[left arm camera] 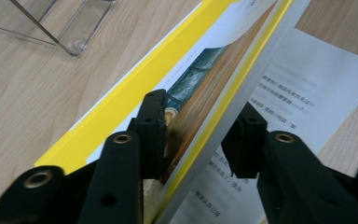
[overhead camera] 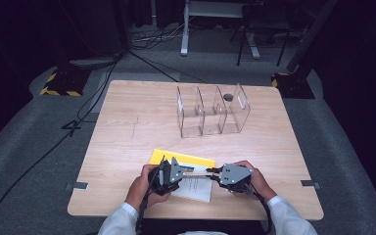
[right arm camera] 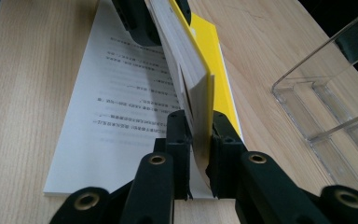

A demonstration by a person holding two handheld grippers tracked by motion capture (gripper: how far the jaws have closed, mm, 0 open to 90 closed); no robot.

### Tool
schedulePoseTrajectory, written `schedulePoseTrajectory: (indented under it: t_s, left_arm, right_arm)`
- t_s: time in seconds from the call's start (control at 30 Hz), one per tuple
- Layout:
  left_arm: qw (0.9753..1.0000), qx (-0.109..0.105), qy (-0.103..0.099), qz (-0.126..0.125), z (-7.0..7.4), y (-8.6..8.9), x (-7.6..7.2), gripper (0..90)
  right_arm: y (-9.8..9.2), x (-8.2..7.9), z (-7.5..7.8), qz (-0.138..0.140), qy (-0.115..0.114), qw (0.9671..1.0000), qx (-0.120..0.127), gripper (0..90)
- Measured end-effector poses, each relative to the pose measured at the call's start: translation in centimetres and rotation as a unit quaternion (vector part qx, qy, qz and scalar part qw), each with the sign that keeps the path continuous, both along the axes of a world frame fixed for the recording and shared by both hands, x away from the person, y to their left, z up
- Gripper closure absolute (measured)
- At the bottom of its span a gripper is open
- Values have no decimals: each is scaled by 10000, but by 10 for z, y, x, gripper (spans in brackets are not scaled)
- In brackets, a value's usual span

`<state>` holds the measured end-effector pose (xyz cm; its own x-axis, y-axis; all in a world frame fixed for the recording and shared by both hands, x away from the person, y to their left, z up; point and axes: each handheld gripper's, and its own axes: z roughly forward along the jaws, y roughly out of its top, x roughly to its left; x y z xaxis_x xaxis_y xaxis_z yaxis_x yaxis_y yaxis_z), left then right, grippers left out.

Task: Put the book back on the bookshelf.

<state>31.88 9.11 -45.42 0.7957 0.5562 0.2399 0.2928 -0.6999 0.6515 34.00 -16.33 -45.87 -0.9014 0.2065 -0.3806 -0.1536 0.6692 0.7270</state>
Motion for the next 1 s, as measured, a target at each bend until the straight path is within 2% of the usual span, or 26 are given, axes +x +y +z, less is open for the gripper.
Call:
schedulePoseTrajectory:
  t_s: [0.07,0.13,0.23,0.3,0.37,0.4,0.43,0.47,0.53,0.57,0.6,0.67,0.7,0.8,0.83,0.87,0.9,0.93,0.97,1.0]
  left_arm:
    - [9999,-33,-82,-55,1,2,-1,686]
    - [9996,-177,-158,-120,1,6,-1,717]
    - [9989,-378,-204,-166,1,13,-1,742]
    - [9983,-483,-303,-145,2,19,-2,755]
    - [9975,-609,-358,-88,5,25,-3,768]
    - [9975,-609,-358,-88,5,25,-3,773]
    - [9965,-715,-423,-42,6,29,-3,773]
    - [9953,-866,-424,-32,9,35,-3,780]
    - [9947,-948,-404,-38,11,40,-2,781]
    - [9941,-1009,-399,-10,11,41,-3,783]
    - [9937,-1054,-389,10,12,43,-3,784]
    - [9935,-1066,-403,16,13,44,-4,786]
    - [9927,-1144,-366,42,13,45,-5,786]
    - [9923,-1185,-353,2,14,44,-5,787]
    - [9924,-1185,-344,-27,14,42,-5,787]
    - [9925,-1174,-339,-31,14,41,-6,787]
    - [9917,-1246,-325,-46,14,39,-5,788]
    - [9896,-1409,-264,-113,16,37,-4,792]
    - [9878,-1526,-266,-156,18,36,-3,796]
    - [9878,-1526,-266,-156,18,36,-3,800]
  right_arm:
    - [0,0,2,-61,1,9999,87,793]
    - [-1,1,4,-121,100,9994,311,757]
    - [-10,5,9,-274,227,9967,732,630]
    - [-19,10,9,-429,361,9950,824,557]
    - [-27,17,6,-649,478,9938,771,503]
    - [-27,17,6,-649,478,9938,771,503]
    - [-30,21,3,-766,514,9934,676,485]
    - [-37,31,-7,-994,777,9904,568,458]
    - [-38,35,-11,-1056,835,9896,509,446]
    - [-38,41,-19,-1176,918,9878,449,436]
    - [-34,47,-26,-1253,1110,9850,422,411]
    - [-28,50,-30,-1247,1166,9840,510,406]
    - [-24,51,-31,-1230,1240,9829,576,402]
    - [-17,52,-33,-1252,1221,9828,588,388]
    - [-17,53,-31,-1133,1359,9807,832,390]
    - [-17,53,-31,-1133,1359,9807,832,390]
    - [-18,52,-29,-1140,1341,9805,878,389]
    - [-26,52,-21,-1160,1286,9783,1142,395]
    - [-29,52,-18,-1168,1306,9763,1273,395]
    - [-29,52,-18,-1168,1306,9763,1273,395]
